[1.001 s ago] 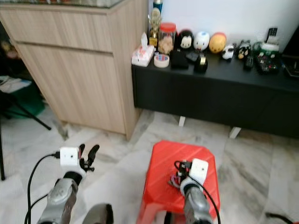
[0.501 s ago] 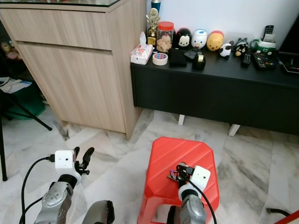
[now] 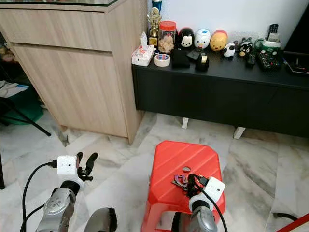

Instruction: Hang keys on a hook

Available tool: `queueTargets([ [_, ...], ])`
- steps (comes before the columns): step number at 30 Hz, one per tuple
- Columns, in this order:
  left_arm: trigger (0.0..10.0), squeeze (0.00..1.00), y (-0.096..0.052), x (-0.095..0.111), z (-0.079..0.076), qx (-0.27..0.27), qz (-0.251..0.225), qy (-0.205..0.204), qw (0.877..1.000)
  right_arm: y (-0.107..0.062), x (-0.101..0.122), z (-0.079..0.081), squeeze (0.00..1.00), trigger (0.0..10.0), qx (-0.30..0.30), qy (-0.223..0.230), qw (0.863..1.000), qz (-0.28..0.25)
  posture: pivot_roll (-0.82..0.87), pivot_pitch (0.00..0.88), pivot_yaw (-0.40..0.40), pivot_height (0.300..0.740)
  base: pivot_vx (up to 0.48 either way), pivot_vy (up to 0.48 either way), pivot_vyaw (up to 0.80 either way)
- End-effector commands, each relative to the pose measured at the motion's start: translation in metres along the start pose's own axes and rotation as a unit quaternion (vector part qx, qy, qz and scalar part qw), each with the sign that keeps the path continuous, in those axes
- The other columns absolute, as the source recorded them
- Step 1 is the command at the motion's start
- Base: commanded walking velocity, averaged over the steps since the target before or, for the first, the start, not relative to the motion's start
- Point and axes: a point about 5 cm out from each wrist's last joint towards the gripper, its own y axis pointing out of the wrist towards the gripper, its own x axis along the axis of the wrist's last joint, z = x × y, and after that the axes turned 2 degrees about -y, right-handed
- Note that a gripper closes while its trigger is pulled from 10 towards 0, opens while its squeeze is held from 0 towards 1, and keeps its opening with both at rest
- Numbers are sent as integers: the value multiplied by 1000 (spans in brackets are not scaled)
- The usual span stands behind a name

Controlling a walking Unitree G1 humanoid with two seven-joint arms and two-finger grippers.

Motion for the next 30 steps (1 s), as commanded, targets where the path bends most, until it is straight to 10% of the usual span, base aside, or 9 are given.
queueTargets([
  [1,10000,0,-2,-4,0,0,8,8,1000,-1,-4,2,0,10000,5,1,1000,11,71,39,-34,601,0,0,0],
  [30,10000,0,-2,-5,1,-2,8,14,1000,-11,-13,-1,0,10000,21,42,999,7,73,37,-39,601,0,0,0],
])
